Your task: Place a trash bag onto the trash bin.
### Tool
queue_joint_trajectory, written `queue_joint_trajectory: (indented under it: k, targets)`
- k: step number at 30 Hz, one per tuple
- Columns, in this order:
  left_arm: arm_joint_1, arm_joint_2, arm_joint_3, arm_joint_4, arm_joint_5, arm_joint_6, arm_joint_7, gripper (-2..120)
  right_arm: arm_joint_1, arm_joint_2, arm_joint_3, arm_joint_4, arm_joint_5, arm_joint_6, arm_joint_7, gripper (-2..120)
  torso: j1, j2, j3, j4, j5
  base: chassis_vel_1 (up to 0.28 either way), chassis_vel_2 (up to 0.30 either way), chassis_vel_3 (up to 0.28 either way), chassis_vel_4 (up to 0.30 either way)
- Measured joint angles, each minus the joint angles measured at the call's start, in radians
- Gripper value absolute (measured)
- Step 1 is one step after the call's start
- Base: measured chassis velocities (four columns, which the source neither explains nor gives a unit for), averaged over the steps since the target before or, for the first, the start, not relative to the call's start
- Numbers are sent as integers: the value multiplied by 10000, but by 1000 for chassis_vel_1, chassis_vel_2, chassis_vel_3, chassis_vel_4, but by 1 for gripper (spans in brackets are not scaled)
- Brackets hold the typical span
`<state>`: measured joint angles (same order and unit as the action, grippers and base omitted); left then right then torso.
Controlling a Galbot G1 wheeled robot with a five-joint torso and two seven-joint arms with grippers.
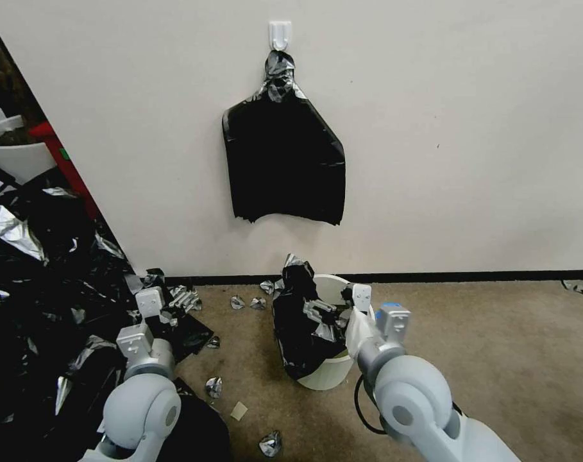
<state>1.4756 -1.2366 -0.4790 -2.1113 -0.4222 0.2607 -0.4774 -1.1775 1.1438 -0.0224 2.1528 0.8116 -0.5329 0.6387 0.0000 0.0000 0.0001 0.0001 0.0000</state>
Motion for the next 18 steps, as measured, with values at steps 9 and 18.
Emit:
queue_joint_trajectory:
  k: [9, 18]
  targets:
    - [-691, -144, 471, 717, -612, 58, 40, 100, 94, 101, -76, -325, 682, -81, -534, 57, 0, 0, 0, 0, 0, 0, 0, 0, 0]
    - [-1583, -553, 1365, 1529, -1479, 199, 595, 100, -6, 169, -182, -761, -96, 473, -622, 24, 1, 0, 0, -2, 0, 0, 0, 0, 0]
